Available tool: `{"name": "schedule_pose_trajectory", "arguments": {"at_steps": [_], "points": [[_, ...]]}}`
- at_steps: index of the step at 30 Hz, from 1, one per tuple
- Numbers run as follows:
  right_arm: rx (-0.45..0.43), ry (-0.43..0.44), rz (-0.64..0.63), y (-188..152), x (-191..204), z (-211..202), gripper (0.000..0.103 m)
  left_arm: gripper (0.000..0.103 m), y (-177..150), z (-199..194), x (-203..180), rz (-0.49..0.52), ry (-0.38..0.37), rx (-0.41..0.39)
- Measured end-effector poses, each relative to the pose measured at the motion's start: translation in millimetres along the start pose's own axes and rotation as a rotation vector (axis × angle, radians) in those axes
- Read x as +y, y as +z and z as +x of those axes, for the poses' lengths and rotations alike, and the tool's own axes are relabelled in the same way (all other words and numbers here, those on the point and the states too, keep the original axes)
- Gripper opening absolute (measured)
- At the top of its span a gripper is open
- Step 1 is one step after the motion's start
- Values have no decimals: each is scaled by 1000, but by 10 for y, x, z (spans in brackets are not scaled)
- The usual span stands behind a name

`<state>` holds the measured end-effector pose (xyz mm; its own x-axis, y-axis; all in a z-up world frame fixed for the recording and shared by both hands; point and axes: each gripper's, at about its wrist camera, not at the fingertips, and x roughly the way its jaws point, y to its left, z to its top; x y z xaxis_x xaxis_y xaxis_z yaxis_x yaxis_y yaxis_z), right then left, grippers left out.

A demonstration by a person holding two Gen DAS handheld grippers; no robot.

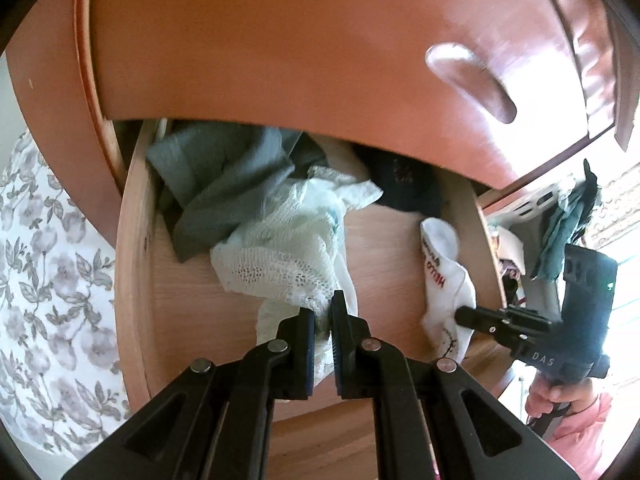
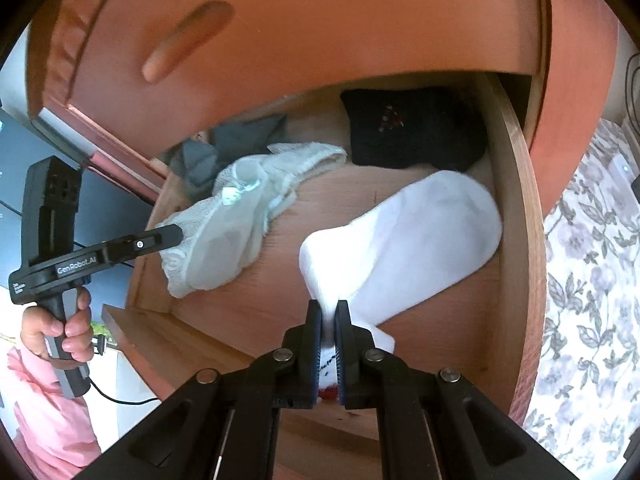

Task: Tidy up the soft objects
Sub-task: 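Lift the held sock and lace cloth out of the drawer toward the bed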

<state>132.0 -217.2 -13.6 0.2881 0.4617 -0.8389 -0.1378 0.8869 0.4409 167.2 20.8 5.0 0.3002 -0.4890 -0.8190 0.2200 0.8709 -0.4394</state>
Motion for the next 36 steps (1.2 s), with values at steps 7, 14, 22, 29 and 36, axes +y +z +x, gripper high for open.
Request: {"name": "schedule_pose_trajectory", "arguments": {"at_steps": [7,14,22,29,36], "points": [[-56,36,12,-5,38,-117,7,7,-5,-195,-97,-3,-47,-63],[-121,81,14,-16,81,-286,7,7,-21,-360,-187,-6,-119,-128],[-171,114,6,-23,153,-457,7,7,-38,-586,-332,23,-163,-199],[-249,118,-41,9,287,-708,7,7,-54,-866,-459,64,-191,-288],[-335,130,-99,31,465,-1014,7,7,-51,-1143,-624,115,-183,-378]]}}
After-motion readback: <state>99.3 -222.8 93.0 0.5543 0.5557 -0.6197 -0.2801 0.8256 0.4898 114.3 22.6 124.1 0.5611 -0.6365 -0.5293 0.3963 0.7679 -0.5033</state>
